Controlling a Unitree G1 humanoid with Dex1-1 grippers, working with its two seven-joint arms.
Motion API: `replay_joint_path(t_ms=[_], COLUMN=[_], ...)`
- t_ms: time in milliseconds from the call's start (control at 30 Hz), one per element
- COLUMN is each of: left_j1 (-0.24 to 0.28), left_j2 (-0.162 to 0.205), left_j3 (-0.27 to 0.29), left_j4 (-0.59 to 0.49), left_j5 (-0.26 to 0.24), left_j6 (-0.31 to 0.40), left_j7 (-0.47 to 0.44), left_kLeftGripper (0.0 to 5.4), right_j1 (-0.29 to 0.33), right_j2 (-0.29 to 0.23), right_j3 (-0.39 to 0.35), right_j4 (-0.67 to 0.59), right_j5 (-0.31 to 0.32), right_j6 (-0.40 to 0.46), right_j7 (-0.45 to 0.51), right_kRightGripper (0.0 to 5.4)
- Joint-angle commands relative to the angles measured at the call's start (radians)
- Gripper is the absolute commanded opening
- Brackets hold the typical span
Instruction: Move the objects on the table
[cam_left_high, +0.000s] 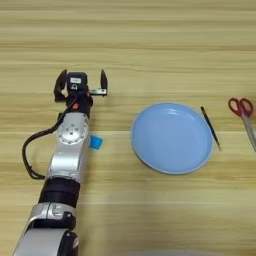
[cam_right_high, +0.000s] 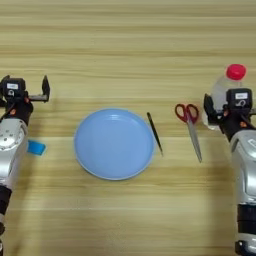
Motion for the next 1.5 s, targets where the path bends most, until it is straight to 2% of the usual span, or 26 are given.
replay_joint_path(t_ms=[33,367,833,1100,1500], left_j1=[0.002,0.008,0.008,0.010,0.010], left_j2=[0.004,0.009,0.007,0.006,0.007], left_j3=[0.002,0.008,0.012,0.012,0.012], left_j4=[-0.006,-0.023,-0.031,-0.036,-0.037], left_j5=[-0.002,-0.011,-0.011,-0.008,-0.007], left_j6=[0.009,0.014,0.016,0.018,0.018], left_j7=[-0.001,-0.012,-0.013,-0.012,-0.012], left_kLeftGripper=[5.40,5.40,5.40,5.40,5.40], right_j1=[-0.017,-0.014,-0.018,-0.018,-0.017], right_j2=[-0.024,-0.025,-0.022,-0.021,-0.022], right_j3=[-0.005,0.011,0.030,0.033,0.025], right_j4=[0.033,0.100,0.139,0.139,0.115], right_j5=[-0.005,-0.017,-0.024,-0.020,-0.016], right_j6=[-0.049,-0.099,-0.126,-0.131,-0.126], right_j7=[0.003,0.010,0.012,0.014,0.006], right_kRightGripper=[3.16,3.16,3.16,4.27,5.39])
